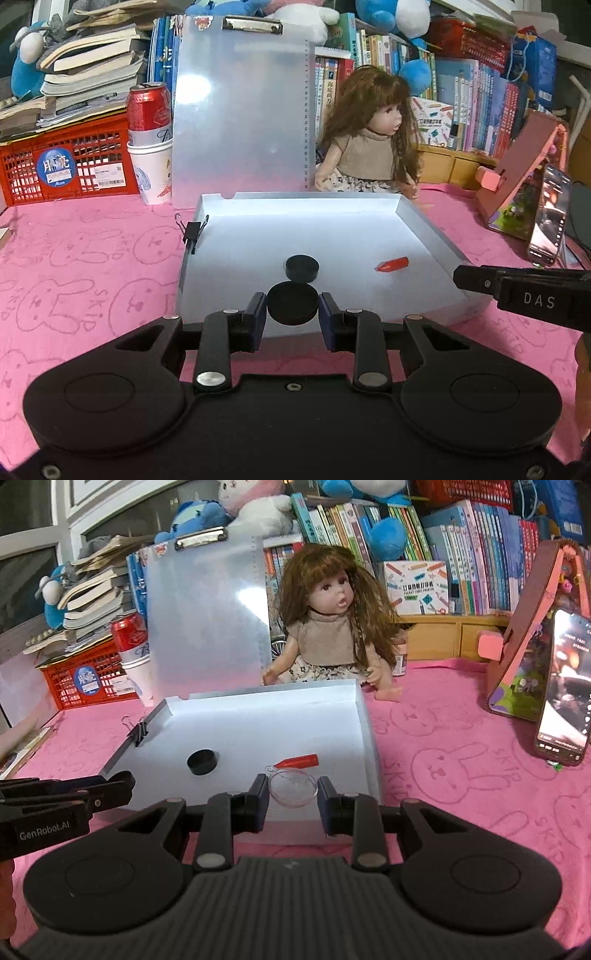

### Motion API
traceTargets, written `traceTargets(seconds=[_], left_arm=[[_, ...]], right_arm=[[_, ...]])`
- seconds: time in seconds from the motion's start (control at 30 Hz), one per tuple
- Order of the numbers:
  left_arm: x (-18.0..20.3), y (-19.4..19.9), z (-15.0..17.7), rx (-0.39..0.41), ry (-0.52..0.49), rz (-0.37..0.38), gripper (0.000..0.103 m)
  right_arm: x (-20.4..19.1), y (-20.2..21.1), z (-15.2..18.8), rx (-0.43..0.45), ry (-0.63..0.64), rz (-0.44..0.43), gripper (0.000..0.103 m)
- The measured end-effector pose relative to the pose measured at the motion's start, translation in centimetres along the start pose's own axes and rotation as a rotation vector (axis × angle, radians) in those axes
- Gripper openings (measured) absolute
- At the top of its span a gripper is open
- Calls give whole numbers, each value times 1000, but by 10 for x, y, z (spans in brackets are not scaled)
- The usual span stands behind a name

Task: Organize rigid objects
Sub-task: 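Carry black cap in left tool while right tool carries clear lid into box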

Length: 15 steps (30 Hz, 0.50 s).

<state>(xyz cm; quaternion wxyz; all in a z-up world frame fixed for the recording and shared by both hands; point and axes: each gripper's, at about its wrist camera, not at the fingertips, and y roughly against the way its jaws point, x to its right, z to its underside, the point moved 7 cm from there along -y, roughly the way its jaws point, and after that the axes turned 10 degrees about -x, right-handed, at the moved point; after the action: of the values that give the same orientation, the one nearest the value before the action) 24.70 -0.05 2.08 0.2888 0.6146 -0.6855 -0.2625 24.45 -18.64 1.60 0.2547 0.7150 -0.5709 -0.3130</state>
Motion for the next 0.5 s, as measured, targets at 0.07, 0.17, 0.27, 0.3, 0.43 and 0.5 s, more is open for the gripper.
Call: traceTargets(seconds=[0.07,0.17,0.27,0.3,0.43,0.5], left_arm=[[-2,-7,-6,-7,-1,-8,29],[-7,-19,-16,-27,15,-14,29],[-9,-31,-22,-53,23,-10,29],[-9,-34,-23,-65,23,-4,29],[-3,-51,-22,-113,22,20,29],[-1,-59,-22,-138,32,30,29]], right_arm=[[2,-7,-4,-14,-6,1,33],[5,-17,-10,-35,-23,8,33],[9,-26,-15,-55,-47,-2,33],[9,-30,-17,-67,-53,-11,33],[10,-46,-17,-120,-57,-17,33],[11,-55,-18,-137,-66,-19,33]])
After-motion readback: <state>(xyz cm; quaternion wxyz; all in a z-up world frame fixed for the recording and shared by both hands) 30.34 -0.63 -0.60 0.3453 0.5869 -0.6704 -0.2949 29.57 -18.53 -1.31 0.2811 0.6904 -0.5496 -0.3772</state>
